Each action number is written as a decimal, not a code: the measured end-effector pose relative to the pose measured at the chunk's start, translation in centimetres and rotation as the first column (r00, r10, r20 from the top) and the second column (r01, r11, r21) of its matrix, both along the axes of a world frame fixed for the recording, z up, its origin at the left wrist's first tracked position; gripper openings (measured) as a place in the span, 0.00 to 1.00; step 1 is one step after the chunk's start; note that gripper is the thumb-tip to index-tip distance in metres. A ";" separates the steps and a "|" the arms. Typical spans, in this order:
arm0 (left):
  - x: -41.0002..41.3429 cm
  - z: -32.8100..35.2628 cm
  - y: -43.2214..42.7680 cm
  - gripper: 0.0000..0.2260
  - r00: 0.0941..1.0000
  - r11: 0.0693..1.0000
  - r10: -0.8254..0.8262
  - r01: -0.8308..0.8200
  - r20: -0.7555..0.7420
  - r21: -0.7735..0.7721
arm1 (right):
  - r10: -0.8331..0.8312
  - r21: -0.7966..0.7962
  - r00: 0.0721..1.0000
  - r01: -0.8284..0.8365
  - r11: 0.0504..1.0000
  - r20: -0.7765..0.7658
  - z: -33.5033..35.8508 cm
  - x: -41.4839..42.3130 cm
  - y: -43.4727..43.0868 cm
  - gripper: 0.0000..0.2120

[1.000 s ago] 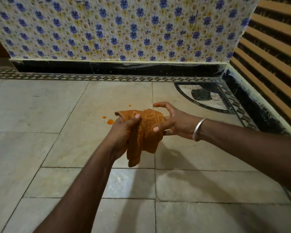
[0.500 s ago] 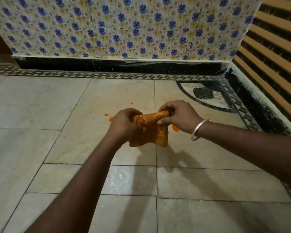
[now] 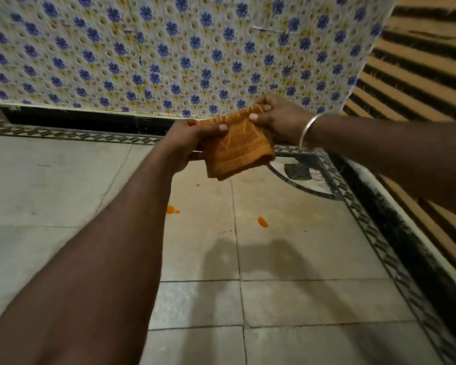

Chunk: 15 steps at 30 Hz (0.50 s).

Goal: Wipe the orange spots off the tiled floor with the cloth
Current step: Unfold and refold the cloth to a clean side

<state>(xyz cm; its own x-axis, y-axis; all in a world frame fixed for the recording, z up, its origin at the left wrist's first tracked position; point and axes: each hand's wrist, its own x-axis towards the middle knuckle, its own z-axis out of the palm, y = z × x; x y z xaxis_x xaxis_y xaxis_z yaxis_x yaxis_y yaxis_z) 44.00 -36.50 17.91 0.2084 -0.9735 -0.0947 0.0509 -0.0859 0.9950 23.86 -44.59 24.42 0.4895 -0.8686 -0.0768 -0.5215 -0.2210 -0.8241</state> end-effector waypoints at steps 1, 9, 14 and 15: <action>-0.3 -0.2 -0.2 0.26 0.993 0.999 0.041 -0.039 -0.107 0.020 | -0.018 -0.006 1.000 0.018 1.000 -0.012 0.9 0.4 -0.2 0.14; -2.6 -4.4 -1.9 0.27 0.888 0.998 -0.031 0.054 -0.458 0.038 | -0.082 -0.170 0.964 0.039 0.985 -0.252 0.4 2.5 -1.5 0.16; 0.3 -7.6 -1.5 0.19 0.979 0.988 0.034 -0.003 -0.202 0.152 | 0.019 0.058 0.982 -0.008 0.998 -0.190 -5.6 1.3 -2.3 0.15; 0.9 -8.5 -1.2 0.19 0.985 0.982 0.058 -0.027 -0.162 0.190 | 0.050 0.108 0.980 -0.030 0.994 -0.192 -7.0 1.3 -2.1 0.15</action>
<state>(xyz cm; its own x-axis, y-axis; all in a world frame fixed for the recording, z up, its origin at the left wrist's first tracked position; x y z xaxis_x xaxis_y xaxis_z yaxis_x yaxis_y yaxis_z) 44.93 -37.69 9.45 0.2152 -0.9261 -0.3099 0.2213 -0.2628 0.9391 25.17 -46.73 17.40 0.4907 -0.8307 -0.2629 -0.6662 -0.1632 -0.7277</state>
